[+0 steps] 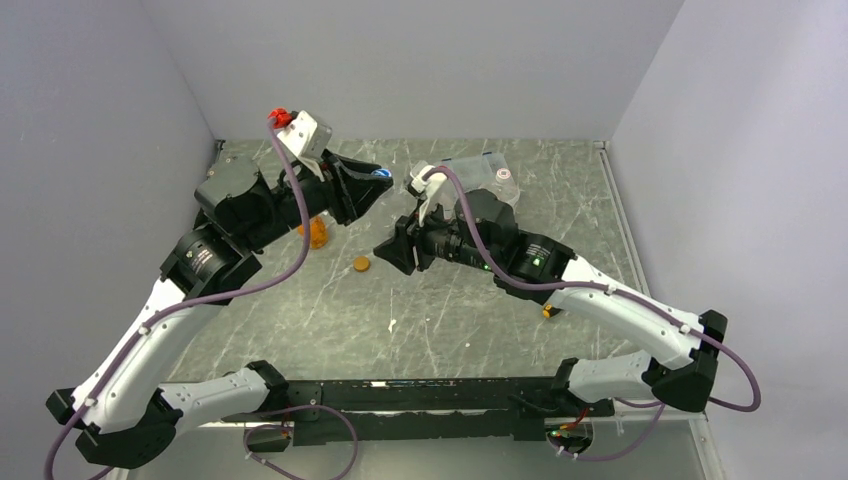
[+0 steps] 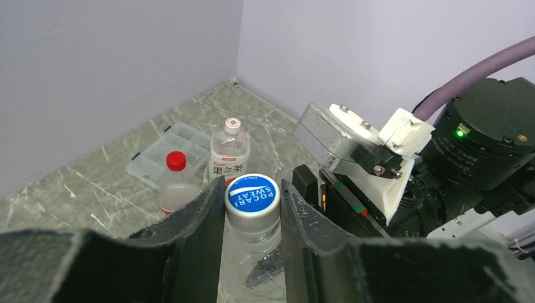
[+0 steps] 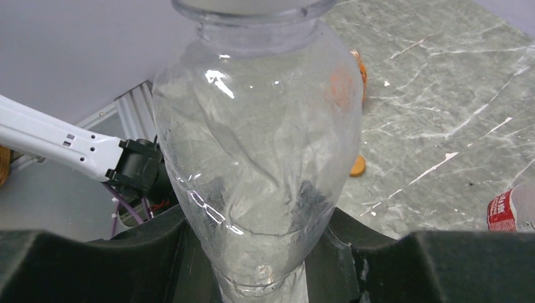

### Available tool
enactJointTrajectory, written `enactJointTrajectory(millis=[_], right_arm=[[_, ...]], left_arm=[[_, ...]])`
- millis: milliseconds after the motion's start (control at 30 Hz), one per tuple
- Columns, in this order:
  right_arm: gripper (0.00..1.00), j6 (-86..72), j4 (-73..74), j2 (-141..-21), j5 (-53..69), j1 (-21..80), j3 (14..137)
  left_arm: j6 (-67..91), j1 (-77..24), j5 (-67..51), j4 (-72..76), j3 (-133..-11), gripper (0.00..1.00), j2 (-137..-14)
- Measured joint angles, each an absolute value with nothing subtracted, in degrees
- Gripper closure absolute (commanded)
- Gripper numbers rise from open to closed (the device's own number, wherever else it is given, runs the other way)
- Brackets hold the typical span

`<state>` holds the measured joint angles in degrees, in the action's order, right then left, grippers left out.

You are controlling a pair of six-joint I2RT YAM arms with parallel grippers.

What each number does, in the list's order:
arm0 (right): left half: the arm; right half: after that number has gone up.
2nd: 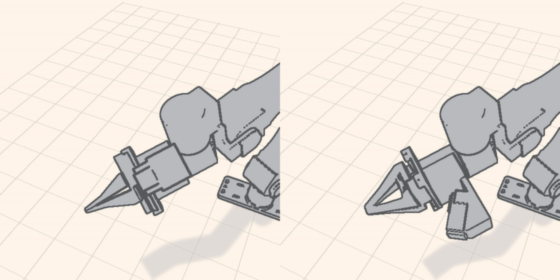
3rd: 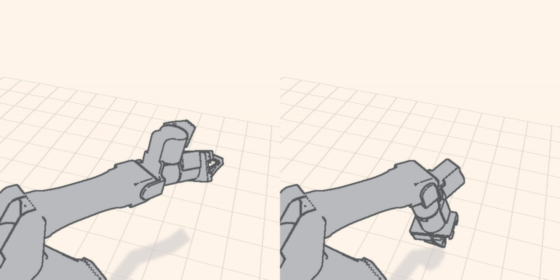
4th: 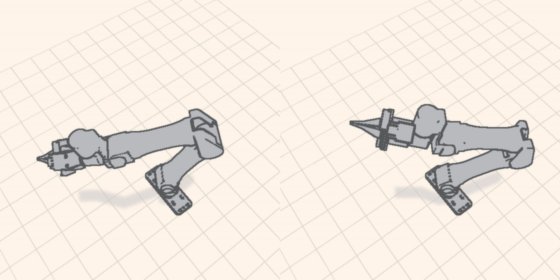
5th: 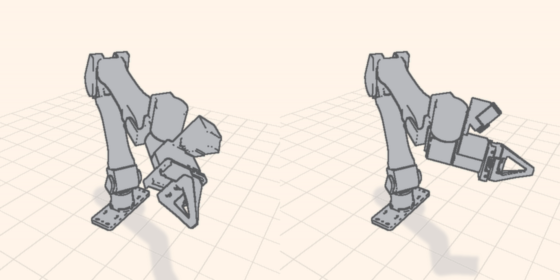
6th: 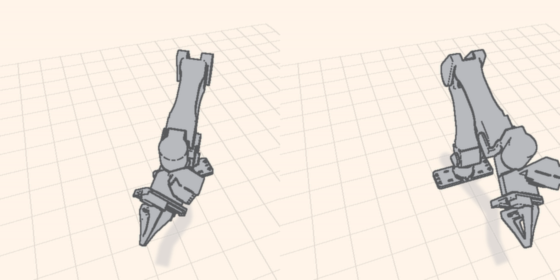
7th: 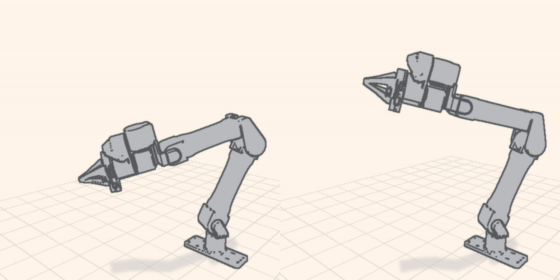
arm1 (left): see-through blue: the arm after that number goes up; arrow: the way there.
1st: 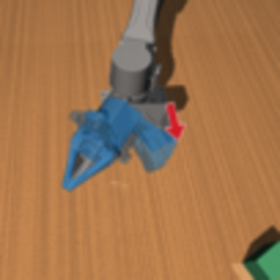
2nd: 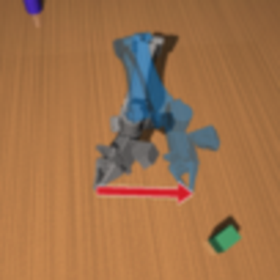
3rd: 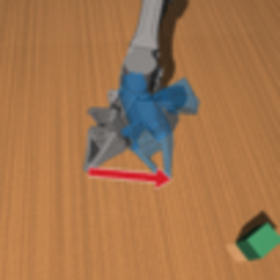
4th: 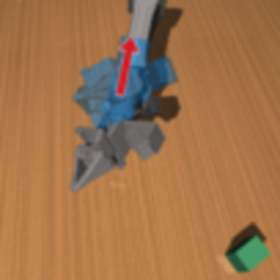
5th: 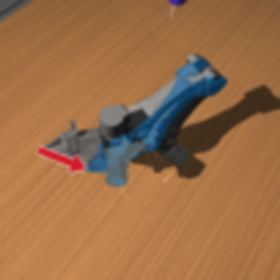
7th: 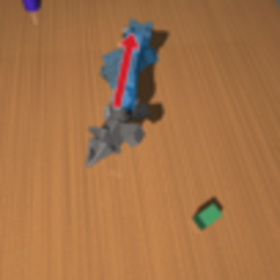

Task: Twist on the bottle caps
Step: Screw the bottle cap onto the plastic bottle.

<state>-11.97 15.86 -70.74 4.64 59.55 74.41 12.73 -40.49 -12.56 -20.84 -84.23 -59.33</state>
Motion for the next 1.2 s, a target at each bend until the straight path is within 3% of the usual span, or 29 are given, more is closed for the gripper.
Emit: enactJointTrajectory(millis=[833, 967, 1200], right_arm=[[0.81, -12.88, 19.27, -76.84, -7.68, 60.10, 78.74], [0.81, -12.49, 19.18, -76.88, -2.94, 58.33, 78.76], [0.82, -12.58, 15.84, -74.37, 16.78, 52.23, 76.29]], left_arm=[[23.24, -40.60, 1.85, -20.47, -81.91, 1.00, -61.39], [22.98, -40.60, 2.33, -21.06, -81.91, 1.00, -61.01], [20.10, -40.66, -1.61, -23.73, -84.62, 1.00, -60.47]])
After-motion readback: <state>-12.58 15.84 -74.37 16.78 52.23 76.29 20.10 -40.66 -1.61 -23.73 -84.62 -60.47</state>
